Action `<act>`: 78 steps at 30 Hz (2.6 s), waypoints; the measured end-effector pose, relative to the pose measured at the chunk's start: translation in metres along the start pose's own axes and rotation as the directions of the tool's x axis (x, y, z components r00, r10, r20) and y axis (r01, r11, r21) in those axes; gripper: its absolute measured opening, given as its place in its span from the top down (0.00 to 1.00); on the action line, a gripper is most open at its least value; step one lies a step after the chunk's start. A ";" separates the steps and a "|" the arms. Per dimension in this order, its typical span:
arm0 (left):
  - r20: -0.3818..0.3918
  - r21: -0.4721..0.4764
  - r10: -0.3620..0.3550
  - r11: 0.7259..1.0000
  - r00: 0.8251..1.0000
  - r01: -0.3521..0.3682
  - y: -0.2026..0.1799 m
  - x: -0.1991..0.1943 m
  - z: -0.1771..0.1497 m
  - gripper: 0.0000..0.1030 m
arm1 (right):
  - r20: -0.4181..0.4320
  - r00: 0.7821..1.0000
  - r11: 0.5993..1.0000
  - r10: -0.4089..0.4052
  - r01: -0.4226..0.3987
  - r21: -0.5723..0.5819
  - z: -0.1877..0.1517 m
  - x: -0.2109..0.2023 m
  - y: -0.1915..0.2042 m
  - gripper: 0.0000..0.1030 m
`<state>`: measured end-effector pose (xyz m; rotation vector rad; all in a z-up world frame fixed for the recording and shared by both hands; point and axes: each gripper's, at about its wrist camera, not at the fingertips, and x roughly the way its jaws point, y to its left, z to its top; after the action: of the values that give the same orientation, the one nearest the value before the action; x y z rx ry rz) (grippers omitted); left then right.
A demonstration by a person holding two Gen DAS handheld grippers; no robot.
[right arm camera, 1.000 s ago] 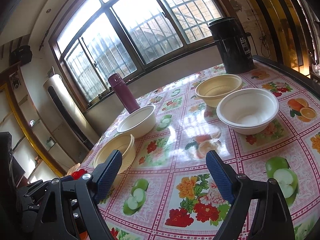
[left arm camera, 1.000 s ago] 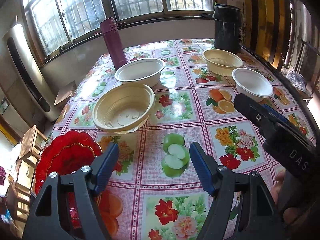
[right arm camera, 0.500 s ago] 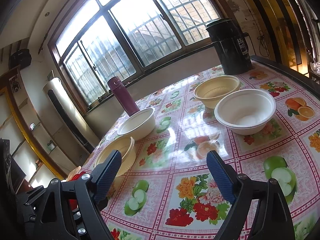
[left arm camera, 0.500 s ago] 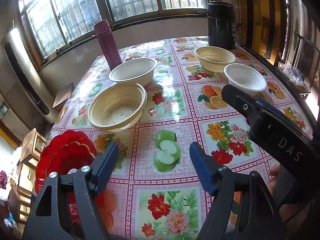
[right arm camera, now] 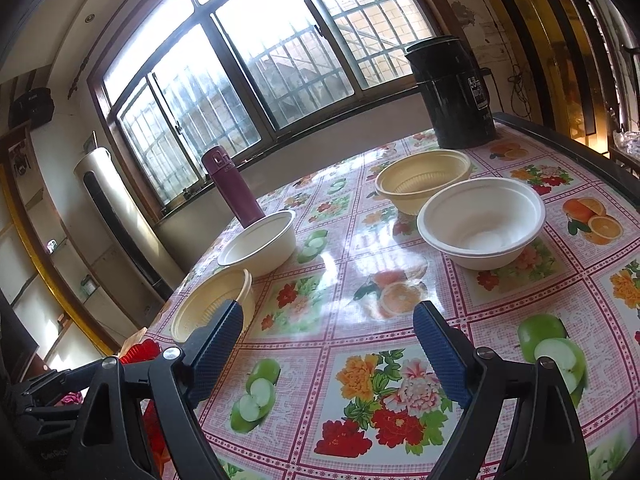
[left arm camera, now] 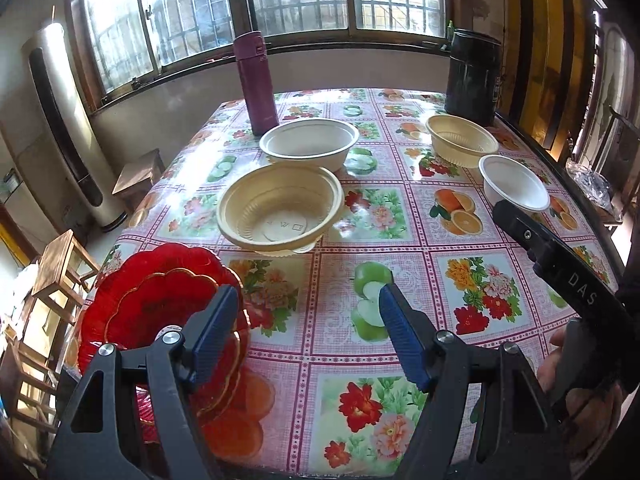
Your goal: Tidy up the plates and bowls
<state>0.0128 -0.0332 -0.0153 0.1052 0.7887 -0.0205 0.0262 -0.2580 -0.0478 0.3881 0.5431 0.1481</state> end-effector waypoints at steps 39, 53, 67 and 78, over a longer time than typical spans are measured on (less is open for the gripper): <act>0.034 -0.051 0.067 0.997 0.997 -0.066 0.036 -0.007 0.004 0.29 | 0.021 1.000 0.998 -0.005 0.006 -0.059 0.001 0.000 0.005 0.14; 0.010 0.011 0.042 0.999 0.999 -0.042 0.010 -0.001 0.003 0.29 | 0.014 1.000 0.999 0.008 -0.007 -0.048 0.000 -0.002 0.006 0.14; -0.010 0.013 0.026 1.000 1.000 -0.026 0.008 0.005 -0.001 0.29 | -0.002 1.000 0.998 0.003 -0.003 -0.068 -0.001 0.002 0.010 0.14; -0.006 0.001 0.035 0.999 0.999 -0.035 0.009 0.004 0.006 0.29 | -0.017 1.000 0.999 0.017 -0.018 -0.045 -0.001 0.003 0.007 0.14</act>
<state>0.0200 -0.0253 -0.0132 0.1201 0.7926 0.0122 0.0281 -0.2503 -0.0467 0.3479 0.5523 0.1805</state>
